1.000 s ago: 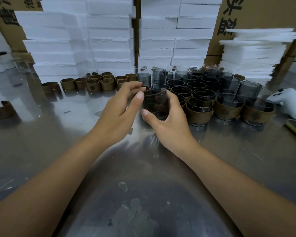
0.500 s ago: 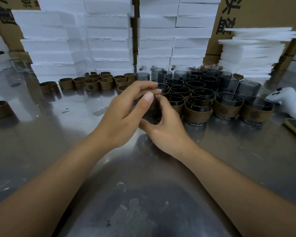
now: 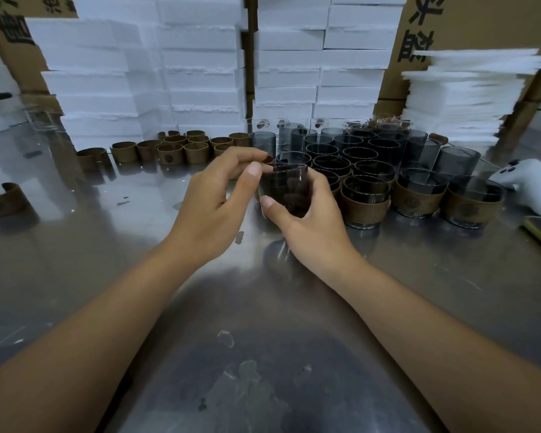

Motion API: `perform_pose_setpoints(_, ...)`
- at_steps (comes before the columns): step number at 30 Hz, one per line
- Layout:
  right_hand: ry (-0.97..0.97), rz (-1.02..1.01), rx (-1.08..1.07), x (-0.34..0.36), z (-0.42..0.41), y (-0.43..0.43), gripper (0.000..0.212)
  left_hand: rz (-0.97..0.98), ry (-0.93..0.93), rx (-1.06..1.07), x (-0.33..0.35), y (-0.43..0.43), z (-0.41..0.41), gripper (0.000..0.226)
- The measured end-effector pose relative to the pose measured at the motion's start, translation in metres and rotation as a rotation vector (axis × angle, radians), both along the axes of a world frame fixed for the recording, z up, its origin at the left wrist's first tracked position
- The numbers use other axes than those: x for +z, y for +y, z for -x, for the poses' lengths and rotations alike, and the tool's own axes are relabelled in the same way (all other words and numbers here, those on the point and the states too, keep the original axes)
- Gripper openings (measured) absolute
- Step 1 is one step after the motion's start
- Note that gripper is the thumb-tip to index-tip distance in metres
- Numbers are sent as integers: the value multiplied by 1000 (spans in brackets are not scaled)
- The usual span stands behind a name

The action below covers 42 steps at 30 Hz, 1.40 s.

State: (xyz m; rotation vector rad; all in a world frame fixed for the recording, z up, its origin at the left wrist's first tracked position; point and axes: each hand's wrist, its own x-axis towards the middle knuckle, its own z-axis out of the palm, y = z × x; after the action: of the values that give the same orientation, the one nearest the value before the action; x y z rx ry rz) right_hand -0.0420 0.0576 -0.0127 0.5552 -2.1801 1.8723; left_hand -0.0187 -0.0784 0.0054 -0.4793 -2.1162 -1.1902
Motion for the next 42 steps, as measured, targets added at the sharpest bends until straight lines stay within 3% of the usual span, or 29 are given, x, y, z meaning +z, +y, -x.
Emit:
perform_pose_setpoints(4, 0, -12, 3, 0, -1, 1, 63, 2, -82, 2, -4, -3, 3, 20)
perform_pose_setpoints(8, 4, -19, 10, 1, -2, 0, 63, -155, -157, -54, -1, 0, 4, 26)
perform_pose_setpoints(12, 12, -24, 45, 2, -5, 0, 59, -276, -360, -96, 1, 3, 4, 68)
perform_pose_setpoints(14, 16, -24, 43, 2, -5, -1, 58, -252, -461, -121, -2, 3, 4, 75)
perform_pose_setpoints(29, -8, -64, 140, 0, -2, 0, 60, -300, -507, -137, -2, 2, 5, 62)
perform_pose_setpoints(34, -72, -35, 153, -2, 0, -2, 76, -372, -447, -75, -1, 1, 7, 43)
perform_pose_setpoints(37, -80, -13, 110, -1, 1, -2, 68, -406, -393, 13, -1, -2, 10, 30)
perform_pose_setpoints(42, -141, 85, 46, 2, 2, -2, 46, -402, -364, 72, 0, -2, 11, 36)
